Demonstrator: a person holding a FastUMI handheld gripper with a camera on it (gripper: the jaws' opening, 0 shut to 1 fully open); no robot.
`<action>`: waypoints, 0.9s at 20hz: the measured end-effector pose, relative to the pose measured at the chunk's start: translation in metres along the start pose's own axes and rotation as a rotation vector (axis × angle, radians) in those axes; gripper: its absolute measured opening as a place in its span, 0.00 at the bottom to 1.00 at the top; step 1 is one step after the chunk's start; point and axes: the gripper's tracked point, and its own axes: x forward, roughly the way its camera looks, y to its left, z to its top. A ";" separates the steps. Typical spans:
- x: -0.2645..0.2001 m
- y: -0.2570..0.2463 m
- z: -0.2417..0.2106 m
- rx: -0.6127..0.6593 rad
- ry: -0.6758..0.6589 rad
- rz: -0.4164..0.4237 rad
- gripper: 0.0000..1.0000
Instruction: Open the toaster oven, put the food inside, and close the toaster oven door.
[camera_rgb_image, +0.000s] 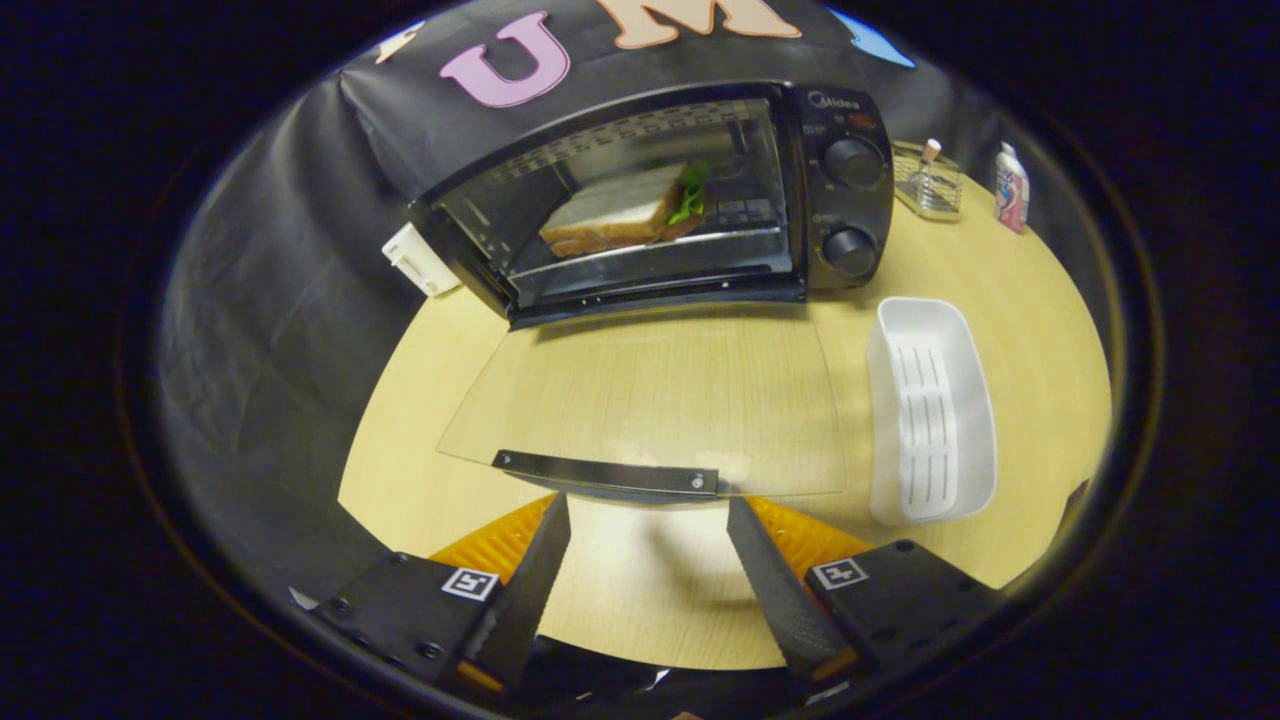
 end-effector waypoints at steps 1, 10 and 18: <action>-0.005 0.003 0.008 0.006 -0.014 0.004 0.98; -0.021 0.024 0.104 0.052 -0.230 0.046 1.00; -0.022 0.025 0.146 0.081 -0.335 0.042 1.00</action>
